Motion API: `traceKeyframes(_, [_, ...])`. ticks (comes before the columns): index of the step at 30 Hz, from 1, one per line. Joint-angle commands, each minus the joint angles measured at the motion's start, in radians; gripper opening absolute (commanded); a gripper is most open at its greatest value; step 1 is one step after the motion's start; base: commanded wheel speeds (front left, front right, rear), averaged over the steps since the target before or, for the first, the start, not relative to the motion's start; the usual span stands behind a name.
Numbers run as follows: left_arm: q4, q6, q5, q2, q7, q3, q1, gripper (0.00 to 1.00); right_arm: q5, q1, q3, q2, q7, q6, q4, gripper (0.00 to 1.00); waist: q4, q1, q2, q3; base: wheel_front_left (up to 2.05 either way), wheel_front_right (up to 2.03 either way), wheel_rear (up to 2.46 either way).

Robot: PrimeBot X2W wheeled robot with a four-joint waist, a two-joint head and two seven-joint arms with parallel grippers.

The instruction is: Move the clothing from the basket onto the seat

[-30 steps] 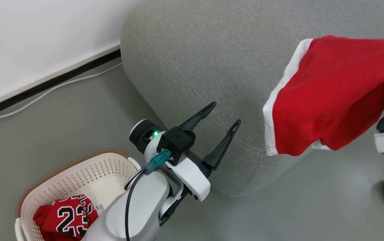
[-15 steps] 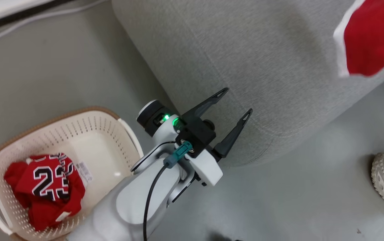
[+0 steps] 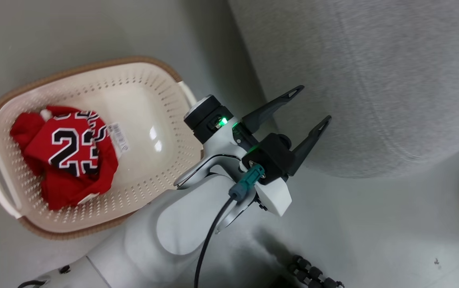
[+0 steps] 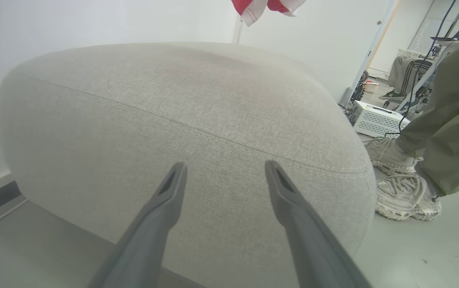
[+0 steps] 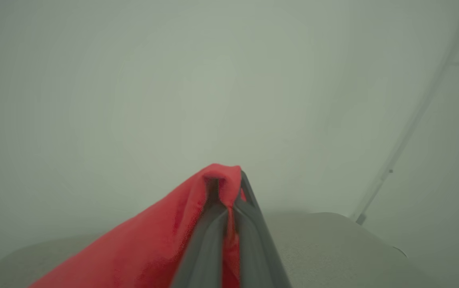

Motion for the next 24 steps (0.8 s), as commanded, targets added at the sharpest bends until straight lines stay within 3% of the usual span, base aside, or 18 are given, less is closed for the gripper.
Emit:
traceKeyframes(1, [-0.033,0.011,-0.008,-0.013,-0.005,0.005,-0.021,1.00,0.007,0.005,-0.008,-0.061,-0.005,0.003,0.001,0.00,0.062,0.0000,0.0000,0.063,0.00,0.00,0.00])
traceKeyframes(12, [-0.116,0.110,-0.036,-0.013,-0.005,-0.105,-0.073,1.00,0.000,-0.148,-0.111,-0.226,-0.005,0.003,0.259,0.00,0.195,0.0000,0.0000,0.186,0.00,0.00,0.00])
traceKeyframes(17, [-0.162,0.142,-0.046,-0.013,-0.005,-0.135,-0.088,1.00,0.017,-0.176,-0.102,-0.236,-0.005,0.003,0.321,0.00,0.239,0.0000,0.0000,0.221,0.00,0.00,0.00])
traceKeyframes(23, [-0.182,0.168,-0.055,-0.013,-0.005,-0.141,-0.091,1.00,0.089,-0.158,-0.022,-0.218,-0.005,0.003,0.311,0.00,0.262,0.0000,0.0000,0.239,0.00,0.00,0.00])
traceKeyframes(24, [-0.185,0.170,-0.056,-0.013,-0.005,-0.140,-0.091,1.00,0.100,-0.147,-0.008,-0.216,-0.005,0.003,0.301,0.05,0.264,0.0000,0.0000,0.239,0.00,0.00,0.00])
